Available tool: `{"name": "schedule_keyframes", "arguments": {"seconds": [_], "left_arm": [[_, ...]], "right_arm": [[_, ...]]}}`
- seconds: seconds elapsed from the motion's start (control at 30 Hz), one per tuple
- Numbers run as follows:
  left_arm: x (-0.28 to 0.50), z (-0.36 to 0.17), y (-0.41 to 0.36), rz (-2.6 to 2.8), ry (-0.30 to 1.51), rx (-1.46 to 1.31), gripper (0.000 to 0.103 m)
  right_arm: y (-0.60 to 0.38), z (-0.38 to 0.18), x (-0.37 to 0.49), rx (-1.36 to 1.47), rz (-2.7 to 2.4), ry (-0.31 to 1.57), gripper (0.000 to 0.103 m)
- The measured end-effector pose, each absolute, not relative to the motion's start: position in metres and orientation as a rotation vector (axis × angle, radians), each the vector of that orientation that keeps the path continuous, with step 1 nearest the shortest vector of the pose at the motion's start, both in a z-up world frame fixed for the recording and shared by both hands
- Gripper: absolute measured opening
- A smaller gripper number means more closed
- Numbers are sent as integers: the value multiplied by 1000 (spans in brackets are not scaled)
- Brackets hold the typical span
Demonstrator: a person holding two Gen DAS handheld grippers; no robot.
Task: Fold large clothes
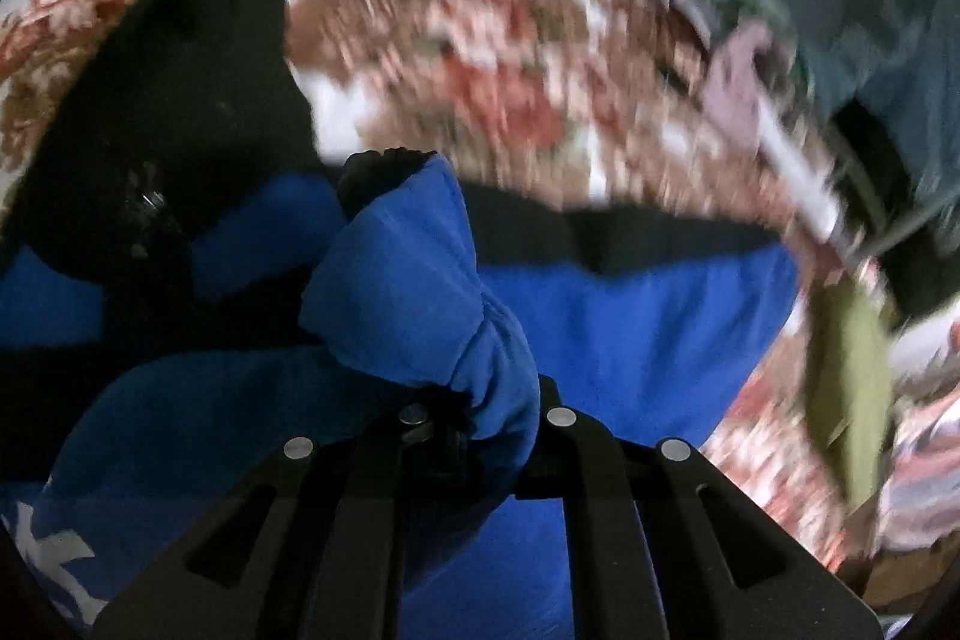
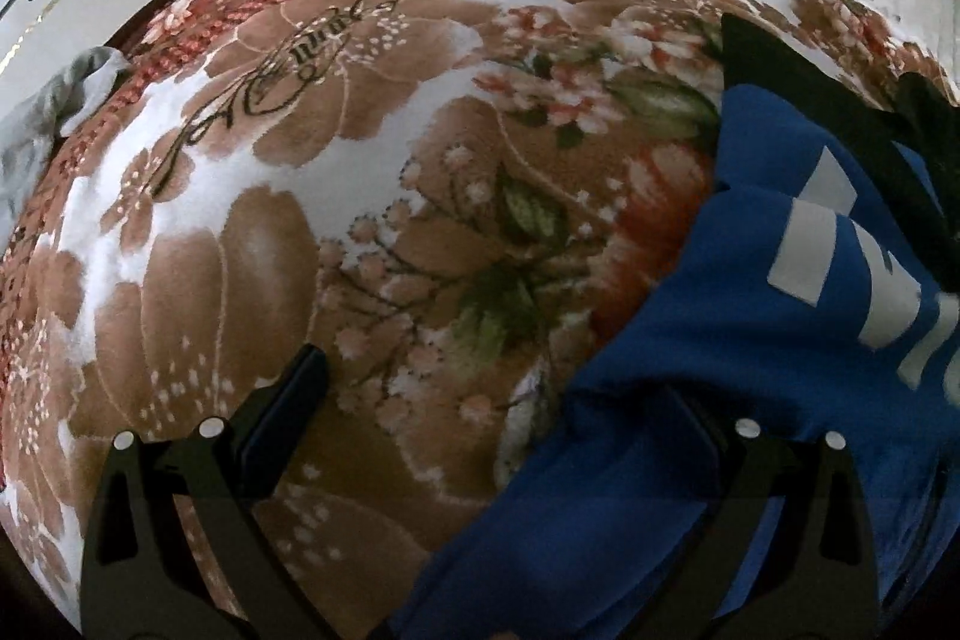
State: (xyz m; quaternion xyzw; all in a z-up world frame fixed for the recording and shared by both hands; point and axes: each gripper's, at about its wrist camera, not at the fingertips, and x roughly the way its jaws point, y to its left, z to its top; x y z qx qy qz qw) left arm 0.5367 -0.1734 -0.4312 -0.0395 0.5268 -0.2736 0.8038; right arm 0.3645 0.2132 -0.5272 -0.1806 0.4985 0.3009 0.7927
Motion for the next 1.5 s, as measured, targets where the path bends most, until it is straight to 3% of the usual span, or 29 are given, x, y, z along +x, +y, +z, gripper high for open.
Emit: {"name": "schedule_keyframes", "arguments": {"seconds": [0.13,0.2,0.23,0.27,0.4,0.6,0.8,0.9,1.1,1.2,1.3,1.4,1.5], "left_arm": [[511,-473,-208,-556,1201,105,8],[501,-484,-218,-551,1223,175,14],[494,-488,-223,-554,1220,214,30],[488,-487,-227,-579,1217,227,58],[469,-478,-227,-629,1286,162,78],[445,-437,-198,-614,1285,30,86],[444,-388,-158,-534,1264,-45,86],[456,-344,-124,-418,1221,-27,87],[486,-279,1,-235,1110,-64,97],[487,-294,74,-129,1068,-66,97],[476,-342,137,-14,1012,-101,95],[471,-384,150,-67,1032,-178,96],[467,-433,129,-70,1073,-105,97]], "right_arm": [[206,-529,362,-392,679,1048,100],[203,-530,358,-401,696,1028,100],[202,-530,357,-403,704,1020,100],[202,-530,356,-406,710,1016,99],[201,-529,355,-420,724,1011,99],[183,-511,345,-426,777,1064,98],[146,-479,306,-561,751,1046,98],[100,-469,287,-672,694,945,98],[-43,-458,337,-656,436,973,98],[-119,-436,385,-556,252,968,98],[-182,-427,433,-407,61,985,98],[-213,-441,464,-382,-68,984,98],[-222,-470,478,-536,-221,990,98]]}}
